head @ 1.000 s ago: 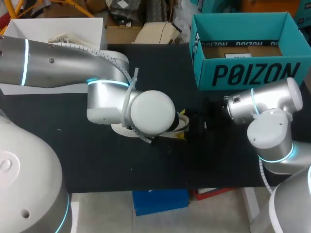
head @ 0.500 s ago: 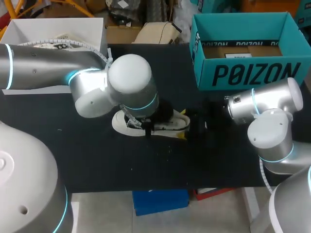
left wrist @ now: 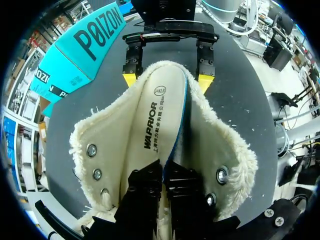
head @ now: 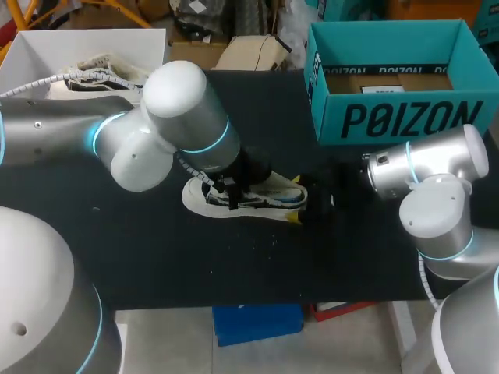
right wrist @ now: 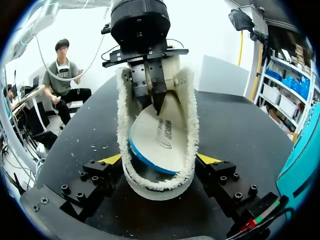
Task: Take the shoe out of the shoebox, open the shoe tongue, remove and reinsert the insole, then place the shoe into the shoebox
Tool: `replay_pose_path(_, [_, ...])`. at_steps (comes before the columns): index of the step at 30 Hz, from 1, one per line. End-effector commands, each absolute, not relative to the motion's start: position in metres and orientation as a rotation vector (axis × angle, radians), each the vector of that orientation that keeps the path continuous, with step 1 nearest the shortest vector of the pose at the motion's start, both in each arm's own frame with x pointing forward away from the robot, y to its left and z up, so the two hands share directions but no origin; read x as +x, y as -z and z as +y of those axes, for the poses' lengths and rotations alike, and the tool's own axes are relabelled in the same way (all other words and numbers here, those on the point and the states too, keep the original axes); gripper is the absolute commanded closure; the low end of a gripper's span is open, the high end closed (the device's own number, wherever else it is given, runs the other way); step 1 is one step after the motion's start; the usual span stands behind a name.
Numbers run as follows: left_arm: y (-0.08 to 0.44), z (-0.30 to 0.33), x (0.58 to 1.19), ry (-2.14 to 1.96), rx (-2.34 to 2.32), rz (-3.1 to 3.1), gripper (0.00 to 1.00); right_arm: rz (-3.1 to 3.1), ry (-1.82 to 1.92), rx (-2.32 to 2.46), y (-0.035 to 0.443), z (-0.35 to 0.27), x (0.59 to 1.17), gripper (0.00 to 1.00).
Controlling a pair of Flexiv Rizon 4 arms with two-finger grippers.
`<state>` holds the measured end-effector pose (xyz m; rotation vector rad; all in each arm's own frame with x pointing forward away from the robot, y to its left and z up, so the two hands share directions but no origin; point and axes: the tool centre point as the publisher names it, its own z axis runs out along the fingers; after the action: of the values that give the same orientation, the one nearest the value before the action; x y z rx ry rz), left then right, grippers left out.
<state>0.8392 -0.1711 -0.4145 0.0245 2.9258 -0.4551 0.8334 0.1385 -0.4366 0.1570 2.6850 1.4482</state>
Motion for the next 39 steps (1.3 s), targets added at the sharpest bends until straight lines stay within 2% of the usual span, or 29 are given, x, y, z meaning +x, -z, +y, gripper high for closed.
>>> replay_pose_path(1, [0.409,-0.171,0.842,0.552,0.045,2.935,1.00,2.686,-1.448,0.157,0.438,0.139,0.833,1.00])
replay_pose_path(12, [0.386,-0.173,0.832,0.646,0.134,2.895,1.00,2.686,-1.448,0.157,0.438,0.139,0.833,1.00])
replay_pose_path(20, [0.396,-0.193,0.847,0.635,0.198,2.908,1.00,2.686,-1.448,0.157,0.438,0.139,0.833,1.00])
replay_pose_path(21, [0.397,-0.194,0.849,0.640,0.221,2.903,0.90,2.686,-1.448,0.157,0.438,0.139,0.833,1.00])
replay_pose_path(22, [0.398,-0.196,0.850,0.638,0.248,2.888,0.74,2.686,-1.448,0.157,0.438,0.139,0.833,1.00])
replay_pose_path(26, [0.398,-0.205,0.850,0.653,0.352,2.818,0.56,2.686,-1.448,0.157,0.438,0.139,0.833,1.00])
replay_pose_path(29, [0.399,-0.210,0.849,0.663,0.415,2.792,0.46,2.686,-1.448,0.157,0.438,0.139,0.833,1.00])
replay_pose_path(31, [0.400,-0.213,0.849,0.668,0.432,2.786,0.33,2.686,-1.448,0.157,0.438,0.139,0.833,1.00])
replay_pose_path(32, [0.401,-0.214,0.849,0.669,0.435,2.783,0.29,2.686,-1.448,0.157,0.438,0.139,0.833,1.00])
replay_pose_path(34, [0.402,-0.216,0.851,0.671,0.436,2.776,0.32,2.686,-1.448,0.157,0.438,0.139,0.833,1.00])
replay_pose_path(39, [0.397,-0.222,0.855,0.694,0.458,2.743,0.50,2.686,-1.448,0.157,0.438,0.139,0.833,1.00])
